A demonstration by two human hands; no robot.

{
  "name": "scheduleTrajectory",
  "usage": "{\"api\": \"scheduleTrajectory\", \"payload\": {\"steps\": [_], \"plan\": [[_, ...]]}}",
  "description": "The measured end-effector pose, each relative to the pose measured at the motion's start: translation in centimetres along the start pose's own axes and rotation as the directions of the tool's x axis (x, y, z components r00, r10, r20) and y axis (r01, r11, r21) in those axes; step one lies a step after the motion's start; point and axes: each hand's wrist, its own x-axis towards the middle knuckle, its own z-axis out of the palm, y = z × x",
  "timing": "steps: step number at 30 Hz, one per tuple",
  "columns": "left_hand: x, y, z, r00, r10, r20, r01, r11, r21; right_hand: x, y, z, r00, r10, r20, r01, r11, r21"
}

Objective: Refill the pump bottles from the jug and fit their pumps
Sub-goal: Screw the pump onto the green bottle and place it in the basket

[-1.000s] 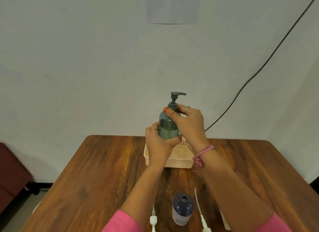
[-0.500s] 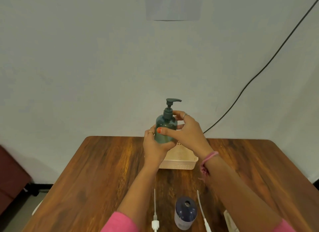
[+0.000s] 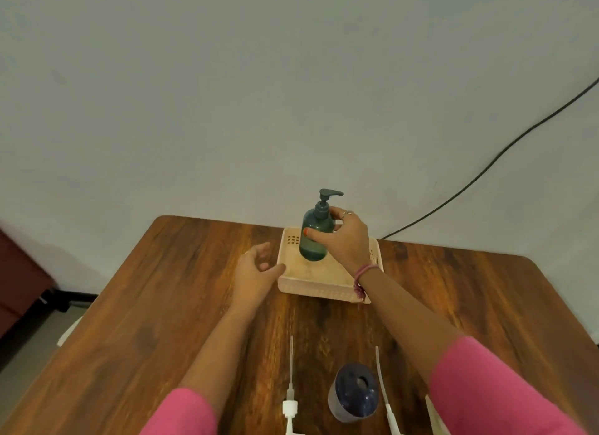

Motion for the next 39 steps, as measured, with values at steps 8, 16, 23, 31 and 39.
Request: {"api": "scheduleTrajectory", "payload": {"steps": [8,16,23,31,39], "plan": [[0.7,-4.9,-1.7,0.985,-0.175,0.010,0.175,0.981,-0.080,3.2,6.2,5.8,0.991,0.127,0.044,-0.123,0.988,-0.090],[1.6,-6.9,-0.9,0.964,-0.261,0.057,0.263,0.964,-0.047,4.6,9.0,8.9,0.960,0.262,0.096,-0.250,0.960,-0.126],[1.7,-7.1,-0.9,0.958,-0.279,0.060,0.282,0.958,-0.059,4.4,9.5,9.3,0.952,0.281,0.118,-0.259,0.950,-0.172],[0.2,-5.7,-0.8,0.968,-0.240,0.080,0.246,0.967,-0.073,3.0,7.0,6.4,0.956,0.252,0.149,-0.212,0.947,-0.243],[-4.7,-5.2,-1.0,0.979,-0.192,0.069,0.198,0.976,-0.092,-7.4,2.3,-0.5,0.969,0.089,0.233,-0.045,0.981,-0.188]]}}
